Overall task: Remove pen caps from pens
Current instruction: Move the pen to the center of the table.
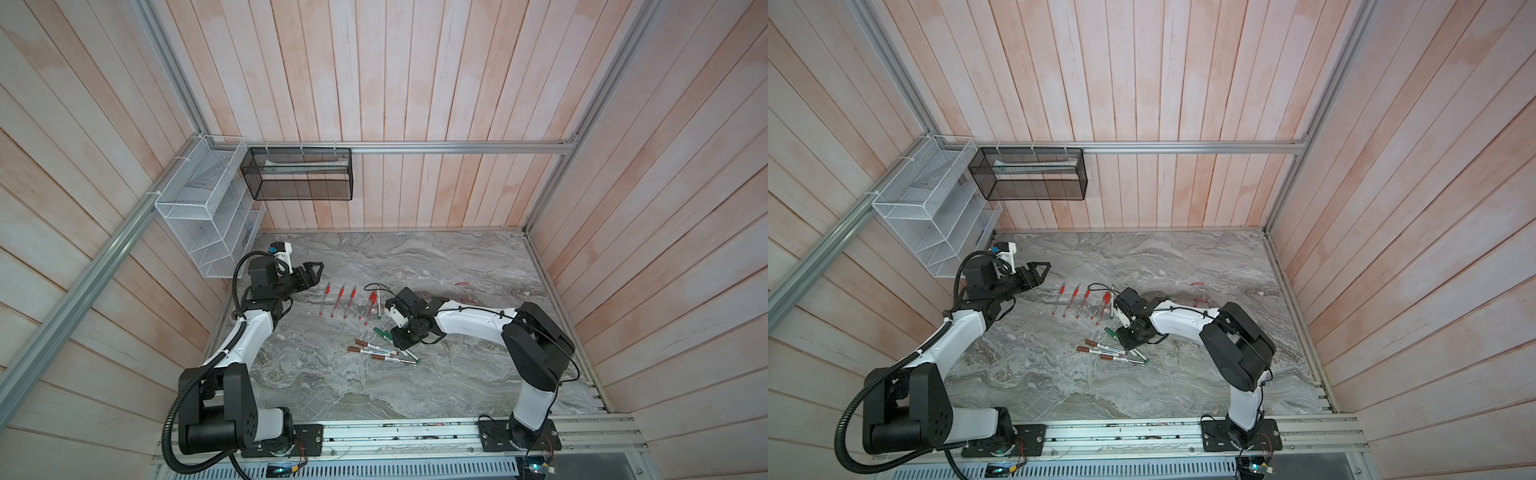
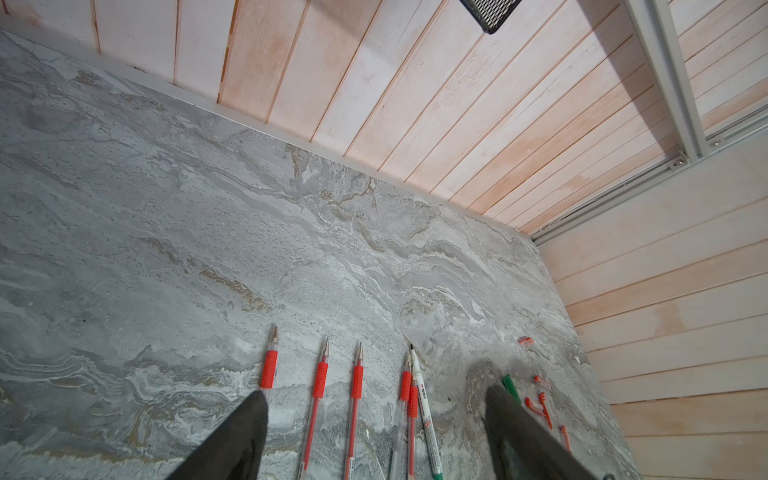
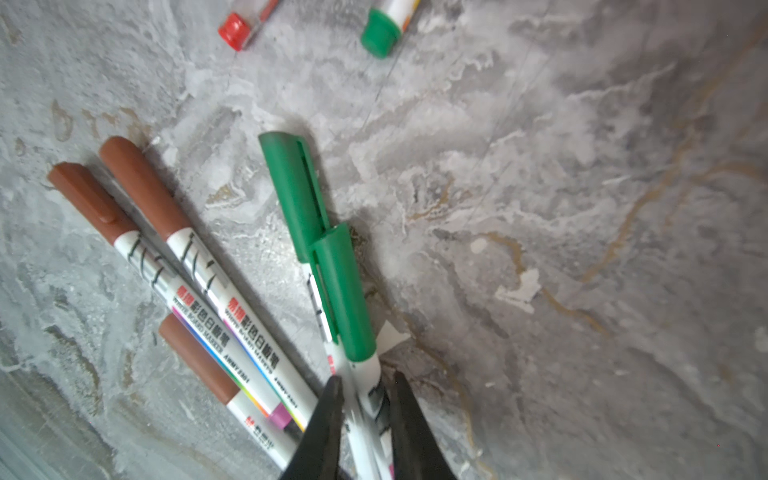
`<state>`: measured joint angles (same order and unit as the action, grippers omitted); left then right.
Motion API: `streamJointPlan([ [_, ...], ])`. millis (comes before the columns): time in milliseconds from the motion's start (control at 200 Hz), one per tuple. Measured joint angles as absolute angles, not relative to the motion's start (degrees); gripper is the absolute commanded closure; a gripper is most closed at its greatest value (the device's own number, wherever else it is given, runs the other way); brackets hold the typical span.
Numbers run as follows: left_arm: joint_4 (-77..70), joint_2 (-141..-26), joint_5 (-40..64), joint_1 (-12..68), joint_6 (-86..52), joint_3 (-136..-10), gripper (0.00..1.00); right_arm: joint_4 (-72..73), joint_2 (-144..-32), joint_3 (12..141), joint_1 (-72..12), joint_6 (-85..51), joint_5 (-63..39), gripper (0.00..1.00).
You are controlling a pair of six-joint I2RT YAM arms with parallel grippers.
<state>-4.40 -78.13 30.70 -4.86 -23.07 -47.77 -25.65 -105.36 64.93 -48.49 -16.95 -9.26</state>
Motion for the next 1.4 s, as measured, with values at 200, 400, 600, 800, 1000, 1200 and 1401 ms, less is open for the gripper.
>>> streamJointPlan([
  [200,-4.51,-78.13,31.16,-4.89,-23.44,-47.77,0.17,-25.3,-105.27,64.88,-47.24,-16.34,-9.34,0.78],
  [400,-4.91,-78.13,31.24,-4.93,-23.62,-47.66,0.17,-25.06,-103.53,62.7,-44.73,-16.34,-9.82,0.78],
  [600,-4.97,-78.11,31.27,-4.97,-23.62,-47.57,0.17,-24.45,-103.37,61.93,-43.75,-16.23,-10.41,0.68],
  [800,-5.17,-78.11,31.27,-4.97,-23.64,-47.4,0.17,-23.51,-102.15,59.99,-42.04,-16.51,-11.68,0.67],
  [1000,-5.21,-78.08,31.27,-4.99,-23.77,-47.27,0.17,-23.79,-100.4,58.74,-39.44,-16.67,-12.86,0.69],
  [1200,-5.21,-78.08,31.29,-5.02,-23.79,-47.13,0.17,-23.94,-100.05,58.74,-39.18,-16.45,-13.67,0.67],
  [1401,-5.23,-78.08,31.31,-5.19,-23.79,-47.11,0.17,-24.05,-99.72,58.74,-37.76,-16.32,-13.32,0.71],
])
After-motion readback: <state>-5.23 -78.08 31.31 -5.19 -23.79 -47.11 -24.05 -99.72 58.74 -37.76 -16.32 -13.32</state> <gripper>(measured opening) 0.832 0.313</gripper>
